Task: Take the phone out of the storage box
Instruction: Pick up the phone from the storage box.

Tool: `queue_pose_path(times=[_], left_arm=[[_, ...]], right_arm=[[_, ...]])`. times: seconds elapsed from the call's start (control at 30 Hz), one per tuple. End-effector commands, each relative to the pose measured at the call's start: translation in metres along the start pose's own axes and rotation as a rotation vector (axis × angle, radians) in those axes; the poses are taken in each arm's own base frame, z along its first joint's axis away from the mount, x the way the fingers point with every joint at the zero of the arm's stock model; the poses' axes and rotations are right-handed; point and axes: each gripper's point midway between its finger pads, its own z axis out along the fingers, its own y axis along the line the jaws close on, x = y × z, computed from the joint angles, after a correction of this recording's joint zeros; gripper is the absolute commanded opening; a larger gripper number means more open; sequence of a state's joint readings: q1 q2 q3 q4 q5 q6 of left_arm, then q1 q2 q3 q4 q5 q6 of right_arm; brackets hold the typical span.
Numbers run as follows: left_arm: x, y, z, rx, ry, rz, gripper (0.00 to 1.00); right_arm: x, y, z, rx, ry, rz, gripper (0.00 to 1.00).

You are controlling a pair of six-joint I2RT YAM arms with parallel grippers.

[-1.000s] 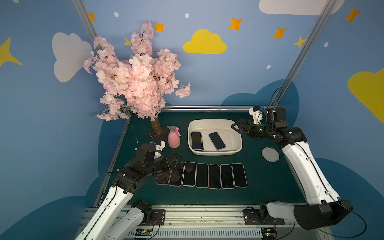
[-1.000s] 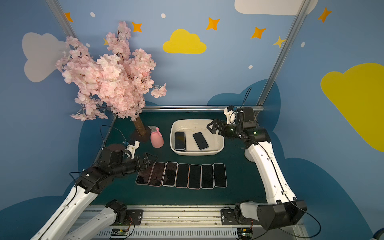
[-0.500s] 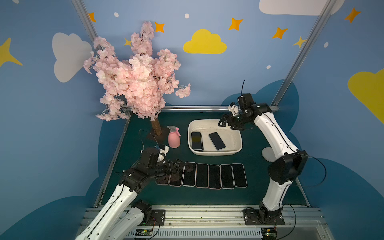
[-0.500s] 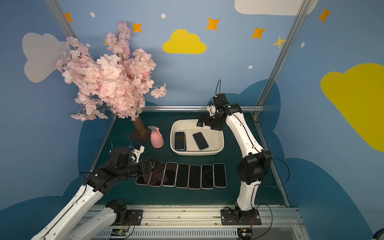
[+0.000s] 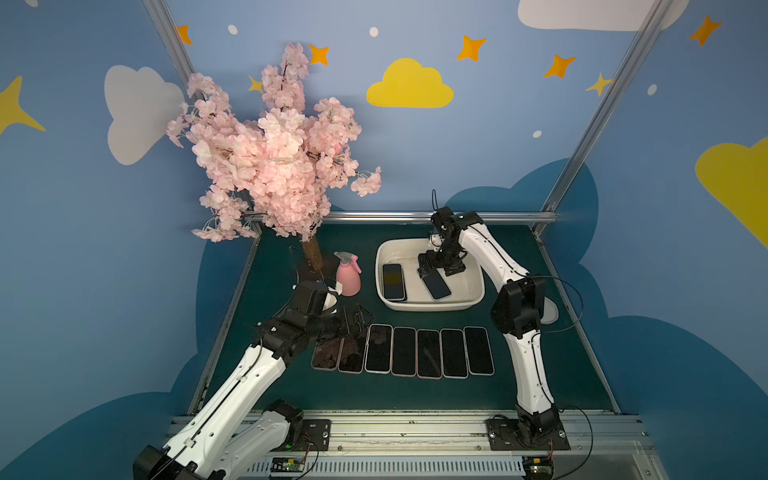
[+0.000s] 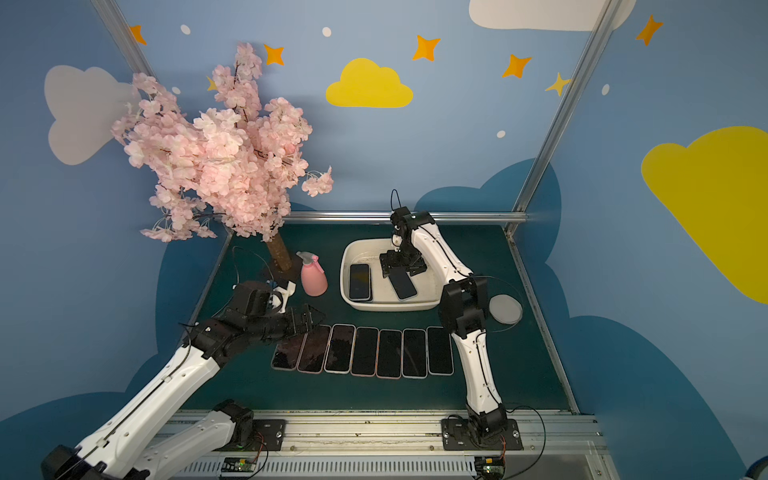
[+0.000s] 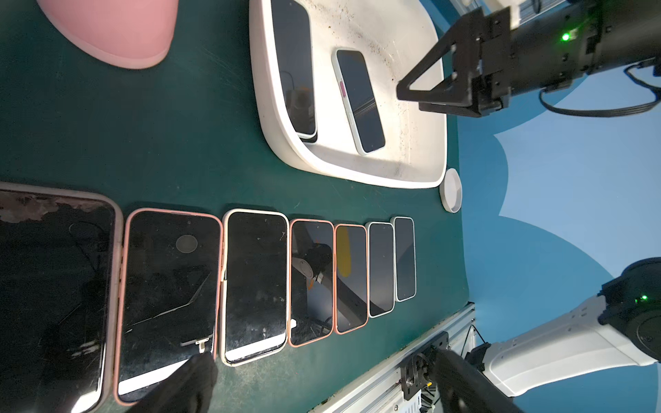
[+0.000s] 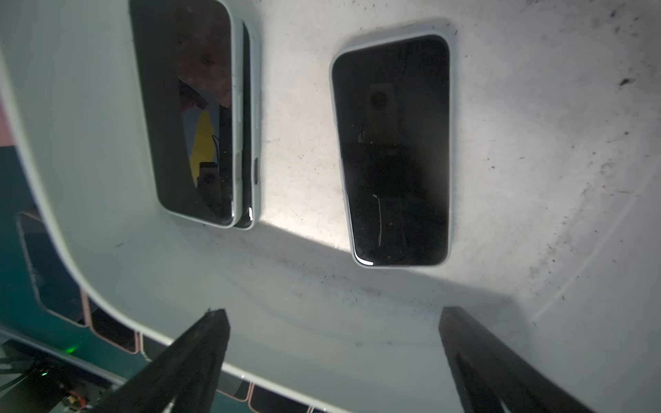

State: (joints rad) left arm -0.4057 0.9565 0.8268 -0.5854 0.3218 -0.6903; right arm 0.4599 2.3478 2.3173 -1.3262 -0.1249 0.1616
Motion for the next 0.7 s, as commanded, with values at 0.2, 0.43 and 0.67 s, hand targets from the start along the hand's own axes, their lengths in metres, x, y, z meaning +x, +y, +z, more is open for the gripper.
queue_pose_path(times=[0.2, 0.43, 0.67], left_arm=[[-0.019, -0.019, 0.015, 0.036, 0.046, 0.048, 0.99], [-0.027, -0.021, 0.025, 0.031, 0.087, 0.064, 0.99], [-0.034, -0.019, 0.023, 0.022, 0.087, 0.058, 0.99]], right_arm=[[-0.003, -0.029, 0.042, 0.157, 0.078, -0.100, 0.99], [-0.009, -0.041, 0.057, 0.177, 0.090, -0.096, 0.99], [-0.017, -0.034, 0.069, 0.108, 0.074, -0.102, 0.99]])
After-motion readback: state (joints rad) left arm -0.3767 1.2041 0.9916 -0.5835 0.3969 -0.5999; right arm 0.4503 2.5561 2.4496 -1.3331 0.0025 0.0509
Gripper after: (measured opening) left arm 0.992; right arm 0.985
